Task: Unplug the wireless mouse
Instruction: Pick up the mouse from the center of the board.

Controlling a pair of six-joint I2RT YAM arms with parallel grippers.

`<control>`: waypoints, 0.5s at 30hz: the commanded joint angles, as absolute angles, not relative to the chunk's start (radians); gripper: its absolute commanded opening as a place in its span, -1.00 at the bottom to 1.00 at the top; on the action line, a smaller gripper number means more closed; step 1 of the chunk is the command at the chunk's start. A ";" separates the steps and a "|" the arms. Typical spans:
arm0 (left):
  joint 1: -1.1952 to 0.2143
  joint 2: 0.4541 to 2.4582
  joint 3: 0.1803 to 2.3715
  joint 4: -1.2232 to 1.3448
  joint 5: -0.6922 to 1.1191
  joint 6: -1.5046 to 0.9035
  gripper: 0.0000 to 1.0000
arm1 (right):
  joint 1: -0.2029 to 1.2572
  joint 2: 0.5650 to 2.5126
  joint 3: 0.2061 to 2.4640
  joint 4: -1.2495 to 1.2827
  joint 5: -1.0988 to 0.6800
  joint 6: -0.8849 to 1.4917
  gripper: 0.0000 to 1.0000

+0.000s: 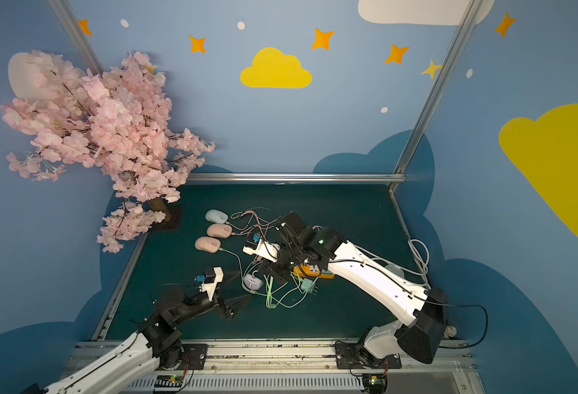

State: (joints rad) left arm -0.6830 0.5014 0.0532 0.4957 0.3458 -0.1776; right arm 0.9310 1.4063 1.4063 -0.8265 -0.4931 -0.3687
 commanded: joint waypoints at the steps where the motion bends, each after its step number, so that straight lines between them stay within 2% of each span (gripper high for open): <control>1: -0.693 0.494 0.058 0.502 0.385 -0.142 0.99 | 0.936 1.396 1.487 -0.926 -0.606 -0.472 -1.00; 7: -0.696 0.497 0.066 0.493 0.390 -0.149 0.99 | 0.944 1.425 1.590 -0.972 -0.734 -0.446 -1.00; 15: -0.705 0.498 0.061 0.526 0.453 -0.153 0.94 | 0.965 1.420 1.609 -0.876 -0.781 -0.384 -1.00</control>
State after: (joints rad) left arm -0.7006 0.5030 0.0532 0.4965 0.4145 -0.1604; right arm 0.9619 1.4158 1.5822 -0.9176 -0.7223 -0.4107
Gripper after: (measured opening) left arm 0.975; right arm 0.048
